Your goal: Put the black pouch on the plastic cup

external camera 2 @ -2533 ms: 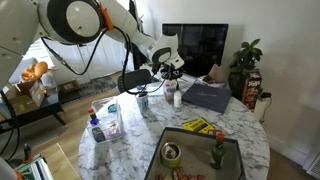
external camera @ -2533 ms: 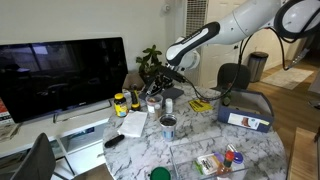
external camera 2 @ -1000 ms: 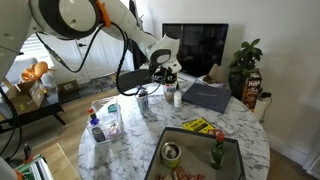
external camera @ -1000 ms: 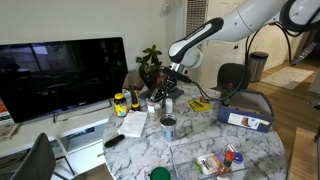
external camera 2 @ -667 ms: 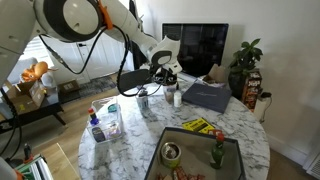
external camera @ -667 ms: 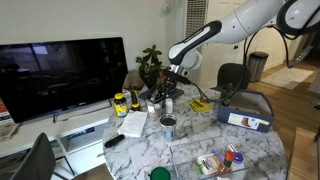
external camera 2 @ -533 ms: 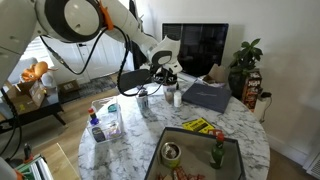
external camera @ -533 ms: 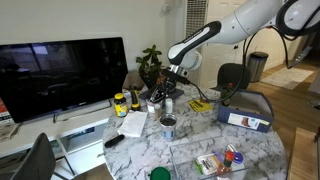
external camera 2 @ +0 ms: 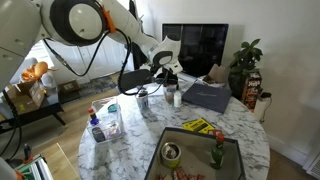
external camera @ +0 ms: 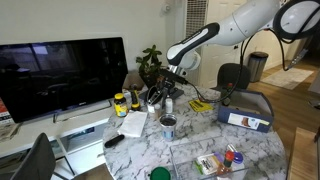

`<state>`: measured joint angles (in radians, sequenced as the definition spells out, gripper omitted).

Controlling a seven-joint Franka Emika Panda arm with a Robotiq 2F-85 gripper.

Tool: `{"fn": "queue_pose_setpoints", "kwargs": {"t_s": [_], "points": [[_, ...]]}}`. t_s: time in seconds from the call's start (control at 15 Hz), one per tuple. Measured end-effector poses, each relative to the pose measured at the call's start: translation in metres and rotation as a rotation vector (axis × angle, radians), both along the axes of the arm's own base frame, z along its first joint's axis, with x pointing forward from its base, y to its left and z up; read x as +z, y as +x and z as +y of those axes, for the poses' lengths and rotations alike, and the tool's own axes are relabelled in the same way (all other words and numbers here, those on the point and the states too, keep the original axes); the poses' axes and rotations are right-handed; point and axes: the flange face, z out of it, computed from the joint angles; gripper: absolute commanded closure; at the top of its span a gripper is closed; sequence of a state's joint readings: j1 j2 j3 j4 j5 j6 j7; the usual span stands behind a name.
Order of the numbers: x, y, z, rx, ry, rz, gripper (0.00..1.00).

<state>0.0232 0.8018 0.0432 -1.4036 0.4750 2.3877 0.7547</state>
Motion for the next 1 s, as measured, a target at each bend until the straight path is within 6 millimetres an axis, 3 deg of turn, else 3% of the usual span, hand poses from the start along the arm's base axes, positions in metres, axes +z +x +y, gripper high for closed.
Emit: {"fn": "queue_pose_setpoints", "kwargs": {"t_s": [0.2,1.0], "points": [[0.003,0.002,0.000,-0.009,0.002,-0.004,0.02],[0.032,0.010,0.007,-0.016,0.038,-0.051,0.00]]}}
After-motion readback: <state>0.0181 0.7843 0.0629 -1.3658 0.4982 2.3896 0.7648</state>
